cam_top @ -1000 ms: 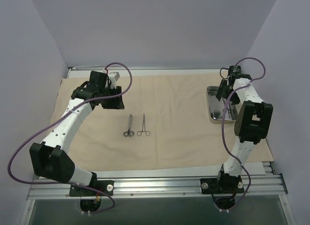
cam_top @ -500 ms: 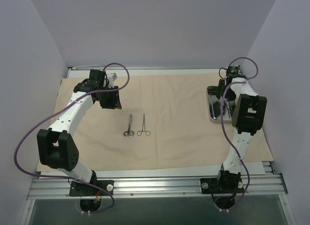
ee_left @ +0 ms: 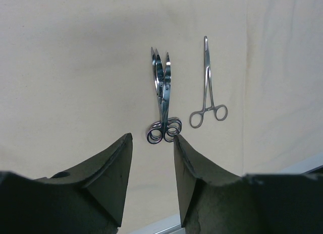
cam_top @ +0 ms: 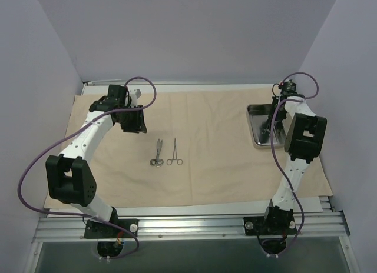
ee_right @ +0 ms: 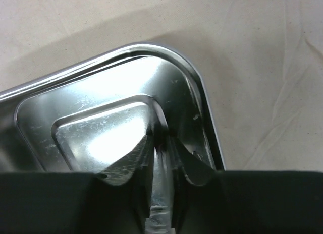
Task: Open and lay out the surgical kit
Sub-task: Pick up the medical item from the container.
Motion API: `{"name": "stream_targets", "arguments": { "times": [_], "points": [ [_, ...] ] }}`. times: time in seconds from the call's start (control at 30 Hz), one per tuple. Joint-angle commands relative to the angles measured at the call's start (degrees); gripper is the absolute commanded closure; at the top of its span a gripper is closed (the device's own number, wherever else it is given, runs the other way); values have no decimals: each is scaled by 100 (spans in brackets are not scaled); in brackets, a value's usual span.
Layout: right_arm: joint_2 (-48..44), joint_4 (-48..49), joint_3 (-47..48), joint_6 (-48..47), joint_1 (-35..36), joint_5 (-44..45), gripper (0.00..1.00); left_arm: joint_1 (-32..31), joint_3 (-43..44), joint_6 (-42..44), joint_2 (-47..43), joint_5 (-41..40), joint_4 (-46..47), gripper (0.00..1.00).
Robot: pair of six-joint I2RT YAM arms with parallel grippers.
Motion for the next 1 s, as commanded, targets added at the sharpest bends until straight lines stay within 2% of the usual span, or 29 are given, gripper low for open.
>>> {"name": "stream_targets", "arguments": {
  "times": [0.0,0.2,0.33,0.7,0.97],
  "points": [
    [253,-526,-205,186,41,-430,93,46,199,70,-113,145,36,53],
    [-248,-579,-214,238,32,-333,100,55,68,43,-271,241,106,53],
    [-459,-816,6,308,23,-210,100,55,6,26,-341,277,123,53],
    [-1399,-1071,-152,520,146,-324,100,55,-90,-9,-456,540,211,52],
    [-2101,-1326,41,616,532,-455,100,55,-275,-123,-552,1189,501,51]
  ]
}}
